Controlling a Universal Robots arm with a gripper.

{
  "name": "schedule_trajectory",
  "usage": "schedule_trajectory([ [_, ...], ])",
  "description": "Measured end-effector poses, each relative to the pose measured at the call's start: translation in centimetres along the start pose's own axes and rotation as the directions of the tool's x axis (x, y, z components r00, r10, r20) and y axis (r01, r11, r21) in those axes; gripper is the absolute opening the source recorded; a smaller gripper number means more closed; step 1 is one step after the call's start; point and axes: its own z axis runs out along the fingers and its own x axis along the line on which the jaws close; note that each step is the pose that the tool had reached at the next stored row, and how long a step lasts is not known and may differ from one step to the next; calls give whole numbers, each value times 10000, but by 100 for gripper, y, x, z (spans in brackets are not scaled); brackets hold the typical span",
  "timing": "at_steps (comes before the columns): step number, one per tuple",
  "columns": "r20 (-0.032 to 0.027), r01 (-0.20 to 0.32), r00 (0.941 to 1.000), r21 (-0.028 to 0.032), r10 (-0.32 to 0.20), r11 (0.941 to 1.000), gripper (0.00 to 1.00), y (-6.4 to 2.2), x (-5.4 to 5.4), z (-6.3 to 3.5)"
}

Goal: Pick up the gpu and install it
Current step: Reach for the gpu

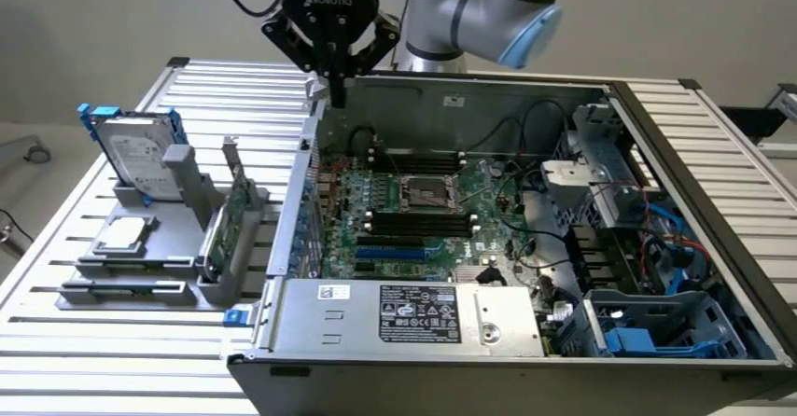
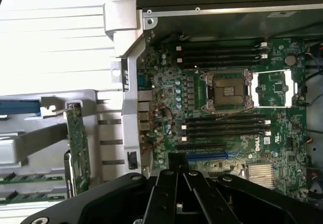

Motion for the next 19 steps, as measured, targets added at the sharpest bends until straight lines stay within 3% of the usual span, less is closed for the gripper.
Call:
schedule_trajectory([
  [19, -71, -3, 10000, 5, 3, 10000, 11, -49, 864, 20],
])
